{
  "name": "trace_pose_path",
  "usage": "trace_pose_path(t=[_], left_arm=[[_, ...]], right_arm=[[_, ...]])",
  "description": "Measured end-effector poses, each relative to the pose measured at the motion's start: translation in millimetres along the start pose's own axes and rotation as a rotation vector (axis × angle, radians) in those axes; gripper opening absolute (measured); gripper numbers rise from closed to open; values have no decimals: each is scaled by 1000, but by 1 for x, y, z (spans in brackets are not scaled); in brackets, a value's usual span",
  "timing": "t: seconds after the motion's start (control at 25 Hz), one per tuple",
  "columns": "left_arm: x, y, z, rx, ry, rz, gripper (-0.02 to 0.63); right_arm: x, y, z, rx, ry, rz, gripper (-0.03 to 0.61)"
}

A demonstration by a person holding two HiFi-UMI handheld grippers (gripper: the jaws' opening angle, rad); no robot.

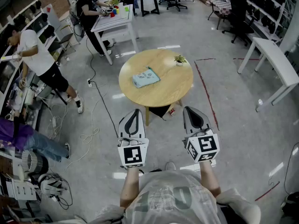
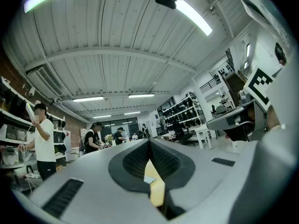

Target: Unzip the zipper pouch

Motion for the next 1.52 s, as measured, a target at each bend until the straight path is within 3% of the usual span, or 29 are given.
trace_pose_path(t=[0.2,0.64,0.8,1.08,1.52], left_arm=[[0,5,14,1,31,-25,26],[-16,16,15,-9,-36,-37,26],[-23,20,32,-20,-25,-34,26],[-27,14,87,-8,41,-69,27],[-41,-7,211,-52,37,-57,28]], right_arm=[[-4,10,6,7,-15,2,29],[-23,19,5,62,-34,66,29],[-28,29,18,77,-33,73,29],[-26,52,59,88,-27,61,29],[-7,110,163,67,-30,42,29]])
Point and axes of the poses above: the fingertips, and each gripper's own axes: z forward along the fingers, y to its right, x out of its top, the point moved 9 cm from there along -z, backward along the fingers, and after that the axes turned 12 degrees about x, right-handed, at the moved point
